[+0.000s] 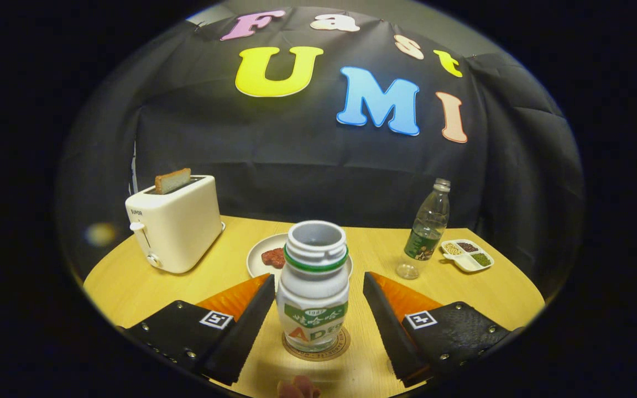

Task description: Take the bottle from table, then pour the juice into the cup, finally place the bottle on the coaster

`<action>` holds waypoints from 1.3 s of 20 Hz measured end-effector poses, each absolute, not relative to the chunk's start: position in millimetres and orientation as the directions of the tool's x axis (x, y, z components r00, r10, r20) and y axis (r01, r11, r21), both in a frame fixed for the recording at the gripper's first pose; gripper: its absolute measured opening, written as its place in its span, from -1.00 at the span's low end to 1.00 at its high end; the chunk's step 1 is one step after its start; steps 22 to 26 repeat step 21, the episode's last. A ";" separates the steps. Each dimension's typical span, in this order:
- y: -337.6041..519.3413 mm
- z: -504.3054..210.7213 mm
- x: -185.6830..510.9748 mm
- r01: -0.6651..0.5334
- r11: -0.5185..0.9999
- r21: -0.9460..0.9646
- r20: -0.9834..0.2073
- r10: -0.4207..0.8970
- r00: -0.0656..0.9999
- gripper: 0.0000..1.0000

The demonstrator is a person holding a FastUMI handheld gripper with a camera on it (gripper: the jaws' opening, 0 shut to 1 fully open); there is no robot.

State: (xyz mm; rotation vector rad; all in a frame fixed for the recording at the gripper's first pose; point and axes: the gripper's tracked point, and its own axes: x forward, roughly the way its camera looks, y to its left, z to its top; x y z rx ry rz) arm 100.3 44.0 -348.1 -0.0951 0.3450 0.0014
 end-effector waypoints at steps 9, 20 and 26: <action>17.7 -140.3 77.5 -0.038 0.999 0.011 -0.022 0.038 0.999 0.94; 13.2 -22.2 38.9 -0.119 0.993 0.013 0.018 0.118 0.993 0.94; 16.2 -20.7 37.2 -0.126 0.992 0.012 0.018 0.126 0.992 0.94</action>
